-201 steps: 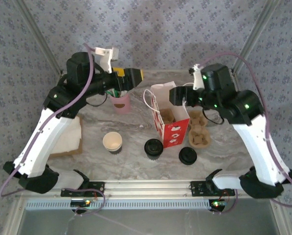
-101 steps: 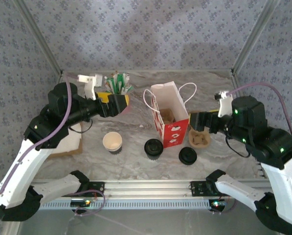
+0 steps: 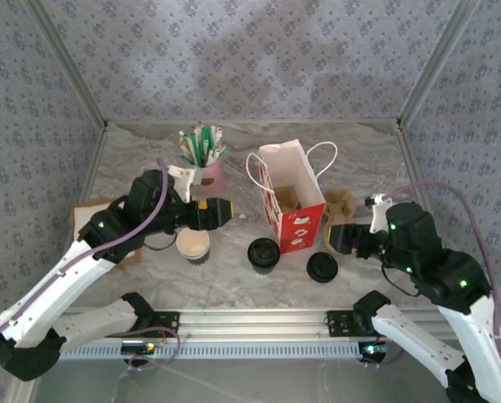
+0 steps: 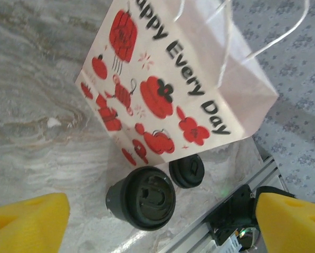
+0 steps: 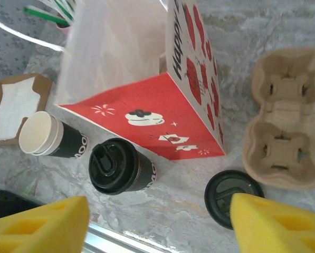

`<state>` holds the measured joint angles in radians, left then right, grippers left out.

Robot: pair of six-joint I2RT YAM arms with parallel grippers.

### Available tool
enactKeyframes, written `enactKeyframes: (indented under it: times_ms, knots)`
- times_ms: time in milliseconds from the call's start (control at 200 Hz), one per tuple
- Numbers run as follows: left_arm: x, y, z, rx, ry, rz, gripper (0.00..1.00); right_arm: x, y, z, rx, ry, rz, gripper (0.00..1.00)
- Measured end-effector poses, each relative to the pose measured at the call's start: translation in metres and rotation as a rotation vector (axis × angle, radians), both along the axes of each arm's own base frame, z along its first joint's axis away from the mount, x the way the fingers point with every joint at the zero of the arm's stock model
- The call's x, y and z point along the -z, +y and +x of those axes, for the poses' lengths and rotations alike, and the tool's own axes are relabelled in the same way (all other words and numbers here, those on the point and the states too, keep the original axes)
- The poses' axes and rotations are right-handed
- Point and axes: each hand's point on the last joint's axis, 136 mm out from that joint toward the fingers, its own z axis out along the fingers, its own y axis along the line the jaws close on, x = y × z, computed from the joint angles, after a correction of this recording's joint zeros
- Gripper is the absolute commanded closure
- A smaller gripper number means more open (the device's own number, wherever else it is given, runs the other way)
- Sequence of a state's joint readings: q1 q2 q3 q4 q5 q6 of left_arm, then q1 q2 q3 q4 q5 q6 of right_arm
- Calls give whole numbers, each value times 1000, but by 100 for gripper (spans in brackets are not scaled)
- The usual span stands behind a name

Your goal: Pack the takeout coffee

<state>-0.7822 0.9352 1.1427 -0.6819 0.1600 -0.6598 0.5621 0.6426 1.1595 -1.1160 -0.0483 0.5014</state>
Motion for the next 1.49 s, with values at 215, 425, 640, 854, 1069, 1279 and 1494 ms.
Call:
enactKeyframes:
  times_ms: [215,425,640,854,1069,1279,1494]
  knots:
    - [28,-9,-8,17,39,5,32,62,11,12,33,116,2,52]
    - [56,-34,-7,53,57,53,35,110,14,25,77,166,8,57]
    - [79,-39,6,9,46,78,35,142,21,43,93,181,36,56]
    - [82,-45,18,-14,2,63,34,153,32,69,95,169,63,56]
    - [79,-48,27,-24,-45,57,34,159,43,92,92,151,70,55]
    - [78,-45,34,-41,-72,67,34,168,50,108,95,164,64,54]
    - [96,-34,38,-70,-52,100,33,171,62,124,81,170,74,53]
